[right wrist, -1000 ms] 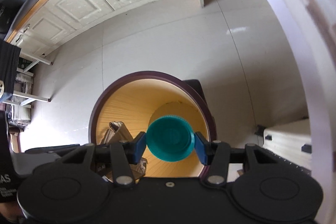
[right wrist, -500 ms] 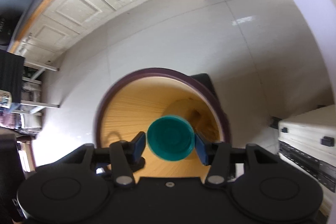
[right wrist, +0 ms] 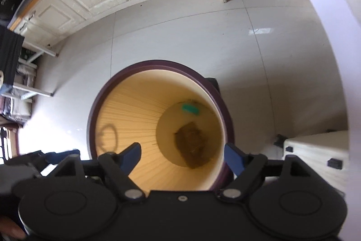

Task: Collect trash
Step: 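Withdraw both open grippers from the bin back toward the table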

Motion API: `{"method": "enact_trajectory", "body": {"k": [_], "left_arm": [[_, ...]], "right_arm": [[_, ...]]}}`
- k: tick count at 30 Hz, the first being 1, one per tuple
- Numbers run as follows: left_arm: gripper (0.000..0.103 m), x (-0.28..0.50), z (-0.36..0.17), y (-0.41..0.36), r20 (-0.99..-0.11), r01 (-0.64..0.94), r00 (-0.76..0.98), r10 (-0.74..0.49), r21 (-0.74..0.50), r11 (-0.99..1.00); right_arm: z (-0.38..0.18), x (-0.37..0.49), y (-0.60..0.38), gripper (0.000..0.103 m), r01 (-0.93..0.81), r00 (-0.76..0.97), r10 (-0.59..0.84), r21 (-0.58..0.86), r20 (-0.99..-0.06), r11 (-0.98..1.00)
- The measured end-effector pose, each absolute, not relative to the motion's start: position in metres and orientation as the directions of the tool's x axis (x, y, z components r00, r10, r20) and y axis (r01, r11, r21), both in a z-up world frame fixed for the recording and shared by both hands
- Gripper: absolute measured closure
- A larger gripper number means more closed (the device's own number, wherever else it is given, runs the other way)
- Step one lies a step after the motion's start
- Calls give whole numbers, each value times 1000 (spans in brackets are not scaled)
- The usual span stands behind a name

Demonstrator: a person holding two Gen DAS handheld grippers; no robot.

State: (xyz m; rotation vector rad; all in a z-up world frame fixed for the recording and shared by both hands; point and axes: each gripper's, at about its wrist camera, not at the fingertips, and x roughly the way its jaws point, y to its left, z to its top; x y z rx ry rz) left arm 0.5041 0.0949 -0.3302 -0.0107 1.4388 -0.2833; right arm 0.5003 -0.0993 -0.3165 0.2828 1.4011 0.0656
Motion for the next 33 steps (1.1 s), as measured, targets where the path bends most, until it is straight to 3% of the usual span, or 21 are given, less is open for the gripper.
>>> {"method": "enact_trajectory", "body": {"k": [8,22,33], "left_arm": [[0,501,-316,105,-976,152,134,-170,-149,977],[0,477,-289,128,-975,94,174,-139,-124,988],[0,439,-237,145,-957,55,257,-135,-125,991]], "right_arm": [[-305,489,-105,0,73,206,169,187,-964,980],[-283,470,-104,0,43,240,108,122,-965,992],[-240,438,-95,0,-1,295,104,109,-950,994]]}}
